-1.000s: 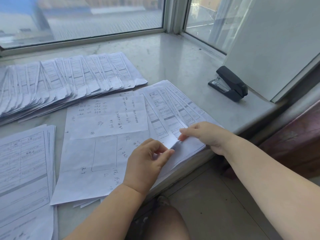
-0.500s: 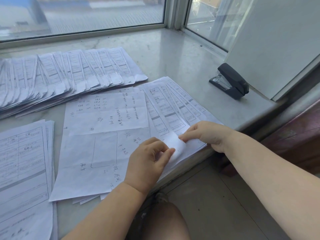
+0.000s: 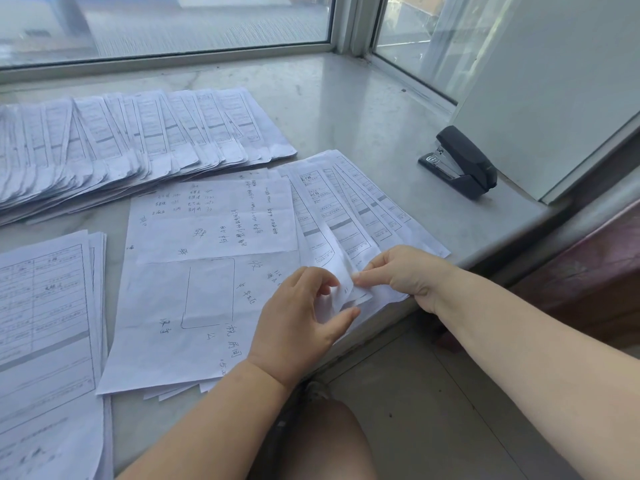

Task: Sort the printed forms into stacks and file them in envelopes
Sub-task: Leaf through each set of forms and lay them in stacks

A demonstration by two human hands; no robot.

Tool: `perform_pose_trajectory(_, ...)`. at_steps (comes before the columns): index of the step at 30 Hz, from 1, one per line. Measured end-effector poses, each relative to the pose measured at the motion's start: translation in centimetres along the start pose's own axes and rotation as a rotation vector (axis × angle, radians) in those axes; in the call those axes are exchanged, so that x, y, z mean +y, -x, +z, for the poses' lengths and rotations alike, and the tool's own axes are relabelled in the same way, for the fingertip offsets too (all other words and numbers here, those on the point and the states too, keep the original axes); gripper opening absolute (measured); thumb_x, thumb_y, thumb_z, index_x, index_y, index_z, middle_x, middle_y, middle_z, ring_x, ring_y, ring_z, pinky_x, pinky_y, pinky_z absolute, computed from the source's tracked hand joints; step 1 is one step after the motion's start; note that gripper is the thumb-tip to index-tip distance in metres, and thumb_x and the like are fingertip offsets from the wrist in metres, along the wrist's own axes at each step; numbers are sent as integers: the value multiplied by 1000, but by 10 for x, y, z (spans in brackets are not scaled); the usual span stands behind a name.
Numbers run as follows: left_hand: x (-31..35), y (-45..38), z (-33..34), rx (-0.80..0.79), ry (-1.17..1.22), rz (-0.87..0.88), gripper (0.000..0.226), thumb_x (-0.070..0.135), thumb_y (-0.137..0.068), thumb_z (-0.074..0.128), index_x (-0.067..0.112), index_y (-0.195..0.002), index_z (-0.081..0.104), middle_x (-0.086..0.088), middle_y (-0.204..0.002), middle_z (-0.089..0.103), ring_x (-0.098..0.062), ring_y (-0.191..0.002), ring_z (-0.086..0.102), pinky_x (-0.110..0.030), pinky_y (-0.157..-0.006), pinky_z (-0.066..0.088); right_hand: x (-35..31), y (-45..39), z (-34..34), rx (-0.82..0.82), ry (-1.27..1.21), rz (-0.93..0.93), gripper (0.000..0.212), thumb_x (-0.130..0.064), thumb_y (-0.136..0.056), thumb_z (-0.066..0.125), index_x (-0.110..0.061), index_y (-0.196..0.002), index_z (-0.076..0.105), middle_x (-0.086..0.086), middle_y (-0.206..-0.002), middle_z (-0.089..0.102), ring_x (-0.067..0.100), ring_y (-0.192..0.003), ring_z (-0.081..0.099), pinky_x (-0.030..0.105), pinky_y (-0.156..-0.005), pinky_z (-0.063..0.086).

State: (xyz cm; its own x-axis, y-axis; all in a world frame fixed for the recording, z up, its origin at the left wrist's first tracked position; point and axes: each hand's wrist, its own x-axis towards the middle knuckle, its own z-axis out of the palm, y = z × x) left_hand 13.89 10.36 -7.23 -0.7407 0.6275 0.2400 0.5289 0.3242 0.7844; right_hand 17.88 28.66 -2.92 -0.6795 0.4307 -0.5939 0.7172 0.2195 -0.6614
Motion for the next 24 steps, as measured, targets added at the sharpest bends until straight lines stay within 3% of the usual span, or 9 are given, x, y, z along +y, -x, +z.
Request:
perform_pose_trajectory(3, 0, -1, 0, 5, 35, -17, 29, 38, -75, 75, 25, -92, 55, 14, -87, 57, -2, -87, 54, -20, -76, 45, 1, -1, 3, 37, -22, -1, 29, -35, -71, 83, -13, -83, 70, -2, -100, 69, 10, -103, 54, 28, -76, 33)
perform_pose_trajectory(7, -3, -3, -4, -15, 110, -35, 24, 29, -78, 74, 24, -92, 56, 14, -89, 59, -3, -88, 56, -13, -77, 45, 1, 1, 4, 49, -27, -19, 33, -36, -73, 82, -9, -85, 69, 8, -101, 70, 11, -99, 58, 21, -67, 33)
perform_pose_trajectory(9, -5, -3, -5, -28, 122, -35, 24, 20, -78, 73, 24, -94, 56, 15, -90, 59, -2, -89, 56, -9, -76, 43, 1, 1, 4, 43, -12, -27, 28, -36, -74, 81, -15, -84, 65, 20, -92, 67, 21, -94, 61, 23, -67, 33)
perform_pose_trajectory(12, -5, -1, -4, -48, 73, -6, 27, 18, -78, 70, 25, -97, 53, 15, -92, 57, -1, -91, 54, -7, -77, 40, 0, 3, 5, 14, 14, -37, 28, -37, -75, 80, -16, -83, 62, 8, -80, 53, 15, -82, 51, 24, -67, 33)
perform_pose_trajectory(16, -5, -2, 0, 16, 63, -39, 33, 10, -82, 61, 33, -100, 44, 15, -88, 55, 1, -85, 52, -6, -70, 37, 0, 2, 6, 24, 7, -55, 28, -36, -77, 78, -15, -81, 60, 8, -76, 44, 18, -76, 40, 28, -64, 28)
perform_pose_trajectory(19, -7, -7, -1, 144, 208, -180, 34, 10, -88, 56, 32, -108, 39, 15, -91, 59, 3, -84, 55, -7, -65, 39, 3, 2, 3, 25, -19, -44, 23, -35, -81, 75, -14, -78, 65, 4, -71, 56, 14, -73, 47, 24, -67, 31)
perform_pose_trajectory(21, -9, -9, -1, 164, 284, -242, 34, 11, -90, 56, 30, -112, 39, 12, -93, 61, 0, -81, 58, -17, -65, 44, 4, 1, 1, 18, -40, -34, 25, -34, -83, 73, -10, -79, 71, -3, -70, 66, 11, -70, 54, 20, -67, 37)
perform_pose_trajectory(24, -10, -9, -2, 161, 336, -270, 34, 11, -91, 56, 32, -112, 40, 11, -92, 61, 1, -81, 58, -20, -64, 44, 4, 1, 0, 20, -64, -27, 29, -31, -84, 73, -3, -89, 73, -1, -85, 69, 12, -79, 58, 21, -73, 39)
